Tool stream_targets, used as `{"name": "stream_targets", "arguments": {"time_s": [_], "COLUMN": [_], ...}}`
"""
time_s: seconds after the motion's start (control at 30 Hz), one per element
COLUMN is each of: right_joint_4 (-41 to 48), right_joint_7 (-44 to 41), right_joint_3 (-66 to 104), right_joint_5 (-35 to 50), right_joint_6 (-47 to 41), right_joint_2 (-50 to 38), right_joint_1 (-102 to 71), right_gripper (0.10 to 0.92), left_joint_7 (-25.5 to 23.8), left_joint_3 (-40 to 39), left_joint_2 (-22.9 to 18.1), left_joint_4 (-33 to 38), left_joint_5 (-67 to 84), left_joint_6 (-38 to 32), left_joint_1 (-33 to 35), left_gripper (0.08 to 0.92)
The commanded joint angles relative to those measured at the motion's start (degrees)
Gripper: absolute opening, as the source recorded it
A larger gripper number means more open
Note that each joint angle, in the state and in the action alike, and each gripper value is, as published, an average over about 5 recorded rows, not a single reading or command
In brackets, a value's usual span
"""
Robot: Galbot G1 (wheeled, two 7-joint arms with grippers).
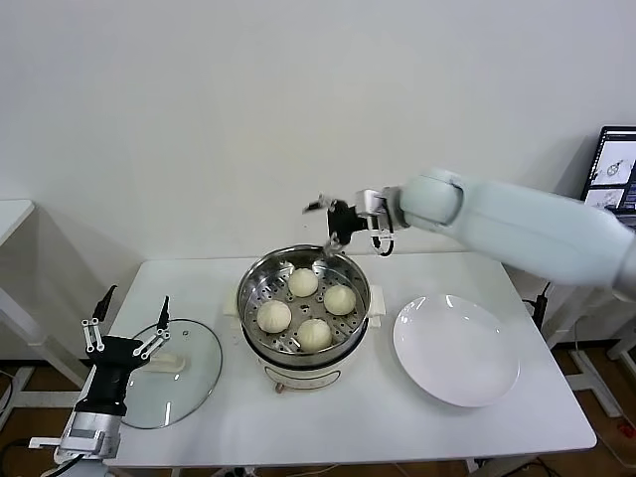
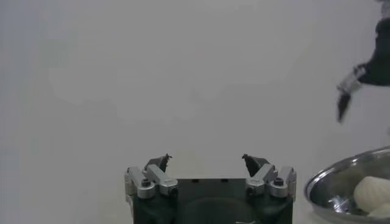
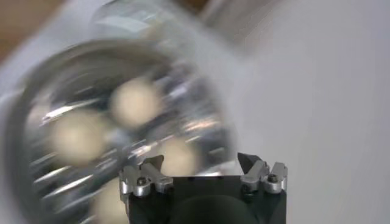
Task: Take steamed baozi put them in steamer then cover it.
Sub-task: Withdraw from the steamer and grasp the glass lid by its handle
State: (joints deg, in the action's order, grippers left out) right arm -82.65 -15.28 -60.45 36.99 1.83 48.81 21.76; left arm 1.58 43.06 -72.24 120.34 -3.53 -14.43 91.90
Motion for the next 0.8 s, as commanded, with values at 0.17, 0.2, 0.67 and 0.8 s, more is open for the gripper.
{"name": "stream_targets", "arguments": {"time_s": [0.17,0.2,0.67,0.8], "right_joint_4": [-5.5,-5.6,-7.3,-7.7], "right_joint_7": [41.2,40.5,32.8,31.9], "right_joint_3": [68.9,71.8,88.7,88.2], "right_joint_5": [-6.8,-7.6,-16.1,-17.8], "right_joint_6": [13.3,14.0,17.8,18.0], "right_joint_2": [-2.7,-1.3,14.4,17.3], "right_joint_1": [-66.1,-69.7,-92.2,-92.9], "right_gripper": [0.823,0.823,0.823,0.823], "left_joint_7": [1.0,1.4,7.9,13.6], "left_joint_3": [2.4,2.7,5.9,6.1], "left_joint_2": [0.2,0.4,4.2,4.0], "left_joint_4": [-3.9,-4.7,-21.0,-26.9], "left_joint_5": [-12.2,-13.9,-50.0,-57.9], "left_joint_6": [2.1,1.9,-4.2,-7.9], "left_joint_1": [-2.9,-2.9,1.2,1.4], "left_gripper": [0.823,0.823,0.823,0.823]}}
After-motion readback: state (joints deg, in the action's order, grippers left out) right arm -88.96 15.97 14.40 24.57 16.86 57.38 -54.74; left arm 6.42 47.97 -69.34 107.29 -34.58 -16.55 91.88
